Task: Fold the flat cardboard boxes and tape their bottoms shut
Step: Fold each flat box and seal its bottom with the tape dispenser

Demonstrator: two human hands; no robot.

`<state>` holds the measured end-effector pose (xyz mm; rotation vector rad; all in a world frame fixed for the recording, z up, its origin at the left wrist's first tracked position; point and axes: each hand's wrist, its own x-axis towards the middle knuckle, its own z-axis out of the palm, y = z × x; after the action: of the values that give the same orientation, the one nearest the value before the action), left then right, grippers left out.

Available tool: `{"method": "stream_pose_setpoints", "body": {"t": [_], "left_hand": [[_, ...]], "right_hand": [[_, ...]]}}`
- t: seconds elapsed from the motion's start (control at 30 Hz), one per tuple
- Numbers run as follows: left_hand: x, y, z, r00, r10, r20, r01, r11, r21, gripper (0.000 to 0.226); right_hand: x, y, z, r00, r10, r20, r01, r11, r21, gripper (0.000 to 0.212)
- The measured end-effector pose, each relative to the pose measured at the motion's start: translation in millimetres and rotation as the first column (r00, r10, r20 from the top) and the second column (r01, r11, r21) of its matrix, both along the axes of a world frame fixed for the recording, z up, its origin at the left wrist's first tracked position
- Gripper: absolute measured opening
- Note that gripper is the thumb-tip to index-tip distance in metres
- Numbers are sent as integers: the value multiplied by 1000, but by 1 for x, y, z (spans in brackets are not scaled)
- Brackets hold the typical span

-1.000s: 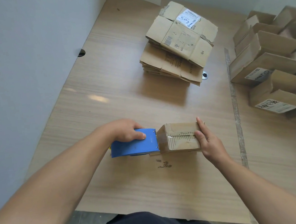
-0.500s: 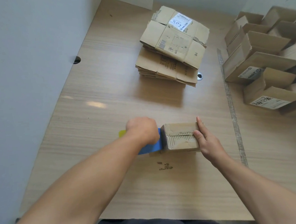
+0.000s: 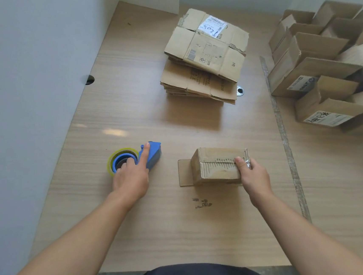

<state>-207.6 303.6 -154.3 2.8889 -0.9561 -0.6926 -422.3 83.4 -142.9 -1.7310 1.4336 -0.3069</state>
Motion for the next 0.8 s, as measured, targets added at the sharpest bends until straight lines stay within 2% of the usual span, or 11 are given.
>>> {"method": "stream_pose_setpoints", "body": {"t": [0.13, 0.17, 0.23, 0.3, 0.37, 0.4, 0.43, 0.5, 0.67, 0.8], "left_hand": [[-5, -7, 11, 999, 41, 6, -41, 998, 46, 72], [-6, -10, 16, 998, 56, 34, -57, 998, 13, 69], [-20, -22, 31, 998, 59, 3, -57, 976, -210, 65], [-46, -44, 46, 975, 6, -224, -100, 905, -414, 68], [-69, -69, 50, 886, 36, -462, -256, 870, -421, 78], [-76, -78, 46, 856, 78, -511, -323, 852, -412, 83], [-79, -86, 41, 845, 122, -520, -373, 831, -412, 82], [-77, -93, 27, 864, 184, -470, -408, 801, -437, 65], [-71, -97, 15, 885, 177, -430, -390, 786, -479, 39], [-68, -98, 12, 898, 191, -396, -386, 774, -502, 25]], "right_hand": [[5, -2, 6, 996, 50, -68, -47, 997, 57, 38], [6, -2, 7, 996, 61, -68, -56, 996, 74, 38], [8, 0, 3, 995, 75, -70, -64, 987, 145, 40], [9, 9, -2, 994, 87, -59, -71, 969, 238, 51], [10, 19, -7, 995, 83, -49, -66, 957, 283, 61], [11, 23, -8, 996, 76, -46, -62, 965, 256, 54], [12, 25, -7, 997, 59, -52, -47, 978, 205, 43], [16, 26, -3, 998, 18, -62, -9, 989, 145, 37], [24, 25, -10, 997, -59, -41, 65, 985, 163, 53], [21, 23, -8, 999, -47, 5, 45, 986, 158, 33]]}}
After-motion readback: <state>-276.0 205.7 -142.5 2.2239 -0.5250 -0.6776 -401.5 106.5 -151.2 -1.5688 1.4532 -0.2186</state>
